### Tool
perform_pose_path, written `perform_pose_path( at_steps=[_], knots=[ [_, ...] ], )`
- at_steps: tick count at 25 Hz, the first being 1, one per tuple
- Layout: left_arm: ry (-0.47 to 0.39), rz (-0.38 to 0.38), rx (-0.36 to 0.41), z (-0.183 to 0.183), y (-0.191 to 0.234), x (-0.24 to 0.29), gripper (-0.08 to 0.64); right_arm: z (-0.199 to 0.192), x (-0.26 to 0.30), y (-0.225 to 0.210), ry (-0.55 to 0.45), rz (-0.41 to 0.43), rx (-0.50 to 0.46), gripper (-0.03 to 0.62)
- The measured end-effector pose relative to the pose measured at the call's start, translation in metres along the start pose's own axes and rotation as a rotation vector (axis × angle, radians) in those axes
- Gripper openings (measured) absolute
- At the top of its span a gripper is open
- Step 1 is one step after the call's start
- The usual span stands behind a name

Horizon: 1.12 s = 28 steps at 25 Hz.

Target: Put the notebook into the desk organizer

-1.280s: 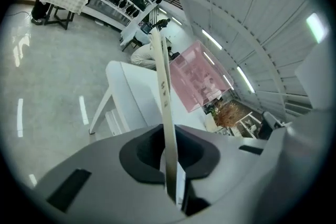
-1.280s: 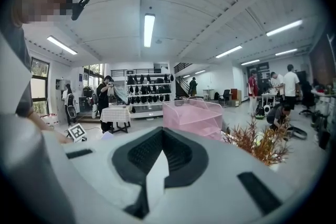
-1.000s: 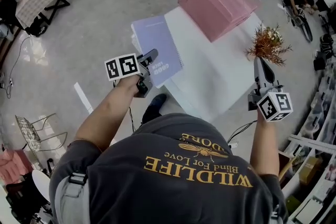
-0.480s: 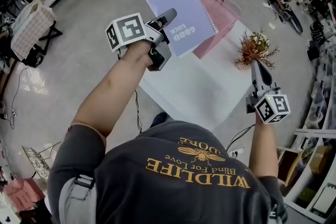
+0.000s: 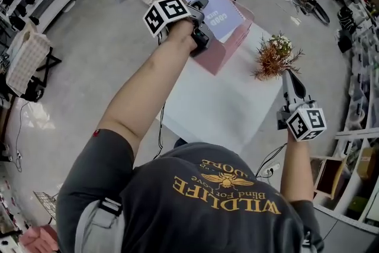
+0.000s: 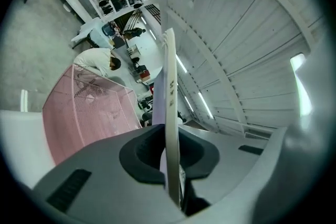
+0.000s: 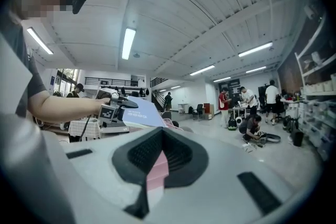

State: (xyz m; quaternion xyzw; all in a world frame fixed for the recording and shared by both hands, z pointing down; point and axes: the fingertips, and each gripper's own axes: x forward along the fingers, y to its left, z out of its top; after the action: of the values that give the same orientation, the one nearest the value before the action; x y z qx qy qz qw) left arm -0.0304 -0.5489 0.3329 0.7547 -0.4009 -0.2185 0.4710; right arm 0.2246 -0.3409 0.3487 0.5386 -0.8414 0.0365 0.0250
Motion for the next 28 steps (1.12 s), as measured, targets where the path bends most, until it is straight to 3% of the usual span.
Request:
perform_pose_path(
  at_steps=[5,9,12,15,18,20,24,28],
  knots=[
    [-0.039,0.084,-0.082,0.000,0.030,0.036,0.031,-0.002,-0.007,-0.017,0.010,-0.038,0.002,0.000],
    [-0.052,0.109,-0.129,-0.003,0.041,0.052,0.031,-0.003,-0.010,-0.027,0.012,-0.060,0.008,0.000],
    [-0.062,0.133,-0.131,-0.006,0.046,0.059,0.032,-0.003,-0.010,-0.029,0.014,-0.062,0.010,0.000],
    [-0.045,0.195,-0.085,-0.012,0.055,0.063,0.032,-0.004,-0.008,-0.028,0.017,-0.059,0.009,0.000],
    [0.001,0.268,0.031,-0.017,0.061,0.064,0.038,-0.004,-0.007,-0.027,0.019,-0.055,0.007,0.000],
    [0.057,0.328,0.164,-0.021,0.061,0.064,0.057,-0.004,-0.007,-0.027,0.020,-0.053,0.006,0.000],
    [0.185,0.438,0.440,-0.027,0.062,0.066,0.249,-0.003,-0.005,-0.023,0.022,-0.049,0.000,0.000],
    [0.305,0.512,0.643,-0.038,0.073,0.064,0.288,-0.002,-0.007,-0.017,0.023,-0.042,-0.008,0.000]
  ],
)
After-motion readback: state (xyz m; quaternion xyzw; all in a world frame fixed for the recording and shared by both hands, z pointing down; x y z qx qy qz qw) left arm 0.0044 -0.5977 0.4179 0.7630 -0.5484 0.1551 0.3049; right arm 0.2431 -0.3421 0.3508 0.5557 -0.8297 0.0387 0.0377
